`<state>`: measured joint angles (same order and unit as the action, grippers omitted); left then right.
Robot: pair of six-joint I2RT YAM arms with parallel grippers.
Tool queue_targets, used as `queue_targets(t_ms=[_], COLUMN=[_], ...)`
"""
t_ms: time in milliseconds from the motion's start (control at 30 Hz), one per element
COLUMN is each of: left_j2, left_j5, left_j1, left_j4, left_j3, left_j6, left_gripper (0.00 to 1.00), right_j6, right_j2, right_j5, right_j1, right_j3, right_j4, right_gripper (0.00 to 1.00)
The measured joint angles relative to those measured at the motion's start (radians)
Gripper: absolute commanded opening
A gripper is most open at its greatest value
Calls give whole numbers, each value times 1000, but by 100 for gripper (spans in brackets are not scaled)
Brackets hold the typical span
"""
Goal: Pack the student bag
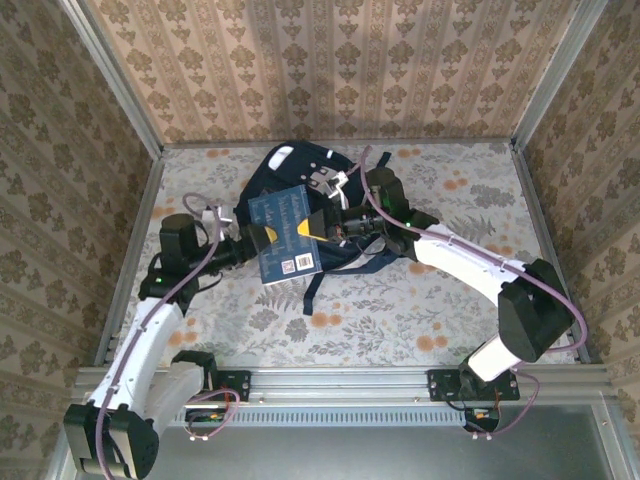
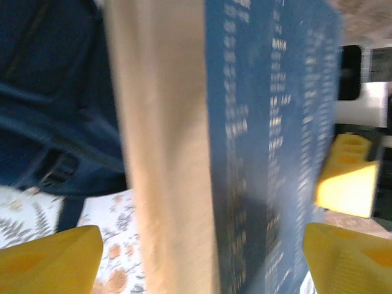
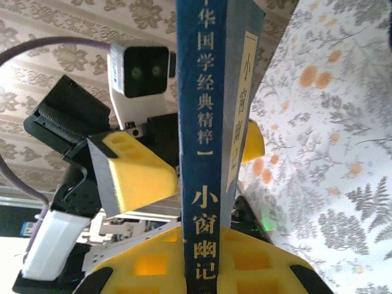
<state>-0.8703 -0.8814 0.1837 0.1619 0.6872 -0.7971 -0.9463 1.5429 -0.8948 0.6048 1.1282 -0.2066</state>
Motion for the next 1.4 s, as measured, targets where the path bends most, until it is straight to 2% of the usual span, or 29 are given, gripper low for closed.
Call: queue_targets(t_ms=[167,267,300,333,400,600,733,767,867,1000,1067,1133,1267,1400], left_j2=[-32,-36,-36,-36,-36,-35,-41,-44,-53,-53,-51,-48,-28,-14], left_j5=[-98,-133,-145,-156,-173,-198,-203,-200,-183,-146,-100,-22,171,401], left_j1=[4,16,20,23,26,50,112,121,140,157,157,157,174,261], left_j4=[-97,-156,-186,-218,-272,-419,-489,-497,-496,-472,-475,-507,-629,-723], left_j3=[35,32,27,24,15,-6,-7,-6,-4,-3,-3,-11,-64,-126], left_j6=[-26,-63,-80,-97,-129,-194,-218,-216,-196,-175,-178,-204,-286,-334], left_gripper=[80,72,67,54,40,23,0,0,0,0,0,0,0,0], right_j6=[-57,-60,-60,-60,-55,-37,-2,7,34,48,29,-32,-162,-213], right_j2=[-56,-95,-105,-114,-119,-144,-170,-178,-200,-250,-280,-309,-327,-329], right_j5=[-40,-57,-60,-64,-66,-71,-71,-71,-51,47,96,154,305,483], right_j1=[0,-1,-3,-6,-14,-43,-55,-60,-69,-73,-75,-74,-50,32], right_j3=[-24,-24,-24,-24,-24,-47,-60,-62,-68,-127,-181,-264,-438,-524], right_j4=[-64,-67,-67,-67,-60,-25,11,22,61,35,-11,-116,-377,-518], right_gripper=[0,0,0,0,0,0,0,7,36,52,56,67,79,87])
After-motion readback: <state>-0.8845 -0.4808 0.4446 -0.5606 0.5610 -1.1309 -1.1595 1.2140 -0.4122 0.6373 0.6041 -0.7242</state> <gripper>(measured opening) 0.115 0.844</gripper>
